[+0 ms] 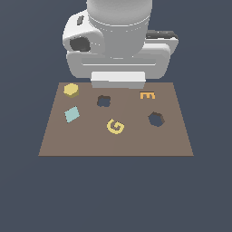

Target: Insert a designated object into the corresponding slot on a board.

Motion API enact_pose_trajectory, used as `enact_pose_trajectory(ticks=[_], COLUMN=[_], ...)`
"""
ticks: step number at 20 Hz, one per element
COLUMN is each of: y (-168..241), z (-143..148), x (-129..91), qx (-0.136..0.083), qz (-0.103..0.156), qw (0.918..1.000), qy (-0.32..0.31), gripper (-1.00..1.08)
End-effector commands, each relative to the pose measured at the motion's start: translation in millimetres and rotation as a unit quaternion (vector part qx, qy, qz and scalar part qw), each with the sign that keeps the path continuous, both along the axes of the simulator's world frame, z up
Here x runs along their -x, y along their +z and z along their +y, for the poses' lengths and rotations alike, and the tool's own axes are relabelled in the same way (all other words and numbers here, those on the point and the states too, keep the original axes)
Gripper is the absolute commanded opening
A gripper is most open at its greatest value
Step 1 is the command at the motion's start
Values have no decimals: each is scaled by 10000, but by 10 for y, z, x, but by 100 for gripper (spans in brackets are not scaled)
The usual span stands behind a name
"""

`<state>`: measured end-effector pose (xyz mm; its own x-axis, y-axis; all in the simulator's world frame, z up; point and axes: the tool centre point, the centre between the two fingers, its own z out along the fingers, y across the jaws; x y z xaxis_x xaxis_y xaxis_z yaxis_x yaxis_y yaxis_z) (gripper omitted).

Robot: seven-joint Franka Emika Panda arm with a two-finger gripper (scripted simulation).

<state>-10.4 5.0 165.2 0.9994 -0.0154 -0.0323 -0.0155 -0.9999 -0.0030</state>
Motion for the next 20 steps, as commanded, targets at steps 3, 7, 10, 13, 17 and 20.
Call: enact_pose_trajectory(ticks=[3,7,10,13,17,20], y=[-6,-54,-126,-228,-408,-568], z=[-9,-84,-196,-356,-639,-891], x=[6,53,121,216,375,507], qx=[0,1,2,3,6,9], qz=[-1,-8,-18,-33,-58,-81], qw=[10000,10000,10000,9999,9998,9996], qy=[3,28,64,115,206,285], gripper=[100,100,100,100,100,100])
